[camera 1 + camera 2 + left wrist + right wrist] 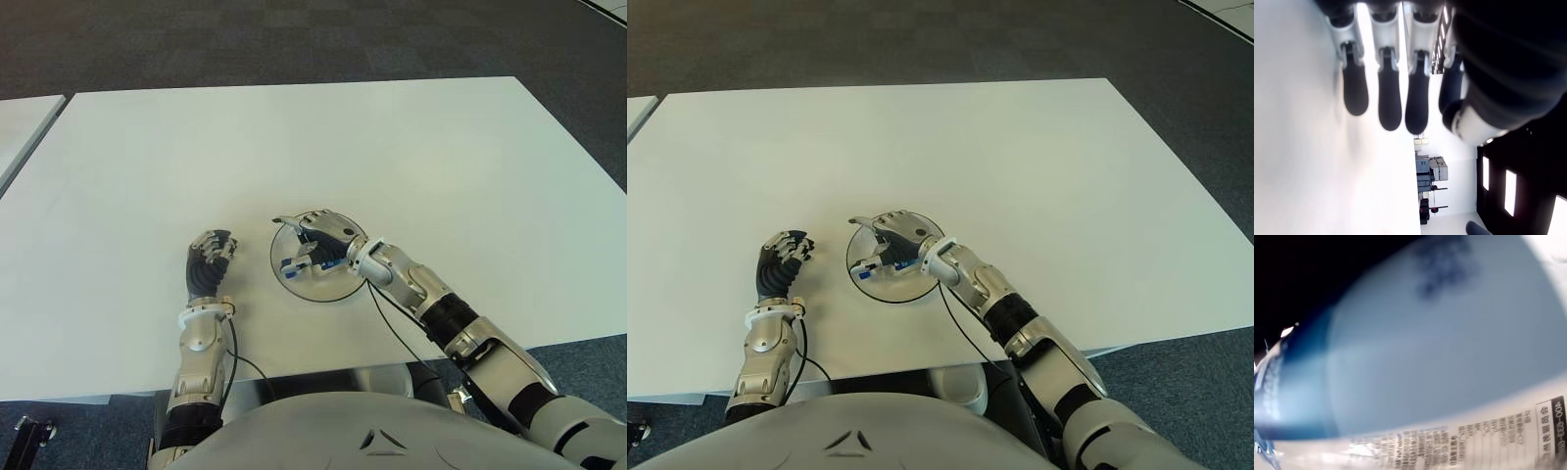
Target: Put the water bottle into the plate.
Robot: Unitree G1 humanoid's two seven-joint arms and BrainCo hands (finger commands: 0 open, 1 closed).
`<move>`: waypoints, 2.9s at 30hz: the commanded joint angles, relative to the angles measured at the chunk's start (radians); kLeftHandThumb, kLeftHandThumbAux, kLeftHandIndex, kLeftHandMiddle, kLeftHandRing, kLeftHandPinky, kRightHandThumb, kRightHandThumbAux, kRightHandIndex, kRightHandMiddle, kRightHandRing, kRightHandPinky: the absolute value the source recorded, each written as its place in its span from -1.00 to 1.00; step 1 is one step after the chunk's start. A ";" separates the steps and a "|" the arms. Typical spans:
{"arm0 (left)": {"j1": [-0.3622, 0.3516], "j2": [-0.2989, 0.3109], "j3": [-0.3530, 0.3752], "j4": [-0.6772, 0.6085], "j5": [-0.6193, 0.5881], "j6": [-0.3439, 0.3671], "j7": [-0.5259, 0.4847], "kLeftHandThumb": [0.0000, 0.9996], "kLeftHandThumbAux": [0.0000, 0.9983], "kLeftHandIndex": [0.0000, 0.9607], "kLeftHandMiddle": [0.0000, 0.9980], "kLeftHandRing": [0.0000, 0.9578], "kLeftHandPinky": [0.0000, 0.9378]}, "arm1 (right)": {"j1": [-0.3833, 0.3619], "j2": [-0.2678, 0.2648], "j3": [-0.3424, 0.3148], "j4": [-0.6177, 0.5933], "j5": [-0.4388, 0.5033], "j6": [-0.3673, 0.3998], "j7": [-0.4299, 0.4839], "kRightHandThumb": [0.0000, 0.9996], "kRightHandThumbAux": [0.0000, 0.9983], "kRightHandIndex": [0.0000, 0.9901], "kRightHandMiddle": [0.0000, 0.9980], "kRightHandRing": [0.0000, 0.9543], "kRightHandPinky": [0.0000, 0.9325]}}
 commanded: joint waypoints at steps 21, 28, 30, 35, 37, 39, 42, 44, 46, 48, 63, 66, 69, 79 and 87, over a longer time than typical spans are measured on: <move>0.001 0.005 0.001 0.029 0.001 0.044 -0.007 0.41 0.44 -0.11 -0.01 0.02 0.05 | 0.131 -0.037 -0.070 -0.076 -0.008 -0.030 -0.153 -0.13 -0.74 -1.00 -1.00 -1.00 -1.00; 0.000 0.006 0.000 0.033 0.004 0.038 -0.005 0.41 0.44 -0.11 -0.01 0.03 0.05 | 0.162 -0.038 -0.086 -0.072 -0.038 -0.052 -0.287 -0.23 -0.73 -1.00 -1.00 -1.00 -1.00; 0.000 0.007 -0.001 0.035 0.006 0.035 -0.005 0.41 0.44 -0.11 -0.01 0.03 0.05 | 0.167 -0.039 -0.089 -0.067 -0.046 -0.060 -0.329 -0.25 -0.72 -1.00 -1.00 -1.00 -1.00; -0.005 0.012 -0.001 0.043 0.009 0.037 -0.005 0.41 0.44 -0.11 0.00 0.03 0.04 | 0.191 -0.047 -0.106 -0.053 -0.060 -0.075 -0.435 -0.34 -0.68 -1.00 -1.00 -1.00 -1.00; -0.006 0.012 -0.002 0.042 0.008 0.040 -0.005 0.41 0.44 -0.11 0.00 0.03 0.04 | 0.203 -0.046 -0.116 -0.047 -0.059 -0.076 -0.467 -0.35 -0.66 -1.00 -1.00 -1.00 -1.00; -0.007 0.012 -0.002 0.041 0.007 0.041 -0.005 0.41 0.44 -0.11 0.00 0.03 0.04 | 0.215 -0.040 -0.125 -0.040 -0.059 -0.072 -0.501 -0.36 -0.64 -1.00 -1.00 -1.00 -1.00; -0.007 0.012 -0.003 0.040 0.005 0.041 -0.006 0.41 0.44 -0.11 0.00 0.03 0.05 | 0.228 -0.037 -0.137 -0.034 -0.065 -0.067 -0.552 -0.37 -0.62 -1.00 -1.00 -1.00 -1.00; -0.007 0.012 -0.003 0.040 0.005 0.042 -0.006 0.41 0.44 -0.11 0.00 0.03 0.05 | 0.239 -0.036 -0.148 -0.035 -0.068 -0.063 -0.591 -0.37 -0.62 -1.00 -1.00 -1.00 -1.00; -0.007 0.012 -0.004 0.041 0.007 0.042 -0.004 0.41 0.44 -0.11 0.00 0.03 0.05 | 0.251 -0.034 -0.164 -0.031 -0.064 -0.066 -0.633 -0.38 -0.60 -1.00 -1.00 -1.00 -1.00; -0.008 0.014 -0.004 0.044 0.011 0.039 -0.001 0.41 0.44 -0.11 0.00 0.03 0.04 | 0.261 -0.028 -0.181 -0.021 -0.051 -0.079 -0.671 -0.36 -0.61 -1.00 -1.00 -1.00 -1.00; -0.010 0.012 -0.001 0.051 0.003 0.032 -0.006 0.41 0.44 -0.11 0.01 0.01 0.03 | 0.321 -0.009 -0.304 0.078 0.198 -0.270 -0.678 -0.23 -0.64 -1.00 -1.00 -1.00 -1.00; -0.012 0.011 -0.001 0.058 0.003 0.026 -0.005 0.41 0.44 -0.11 0.02 0.03 0.04 | 0.337 -0.005 -0.331 0.085 0.232 -0.271 -0.652 -0.25 -0.62 -1.00 -1.00 -1.00 -1.00; -0.013 0.013 -0.002 0.062 0.004 0.022 -0.005 0.41 0.44 -0.11 0.02 0.03 0.04 | 0.345 0.003 -0.348 0.084 0.241 -0.251 -0.633 -0.28 -0.60 -1.00 -1.00 -1.00 -1.00; -0.011 0.010 -0.004 0.063 0.001 0.019 -0.006 0.41 0.44 -0.11 0.01 0.02 0.05 | 0.340 0.007 -0.396 0.250 0.257 -0.269 -0.634 -0.41 -0.42 -1.00 -1.00 -1.00 -1.00; -0.008 0.011 -0.006 0.068 0.010 0.019 0.000 0.40 0.44 -0.11 0.01 0.03 0.04 | 0.360 0.022 -0.433 0.257 0.296 -0.278 -0.609 -0.45 -0.18 -1.00 -1.00 -1.00 -1.00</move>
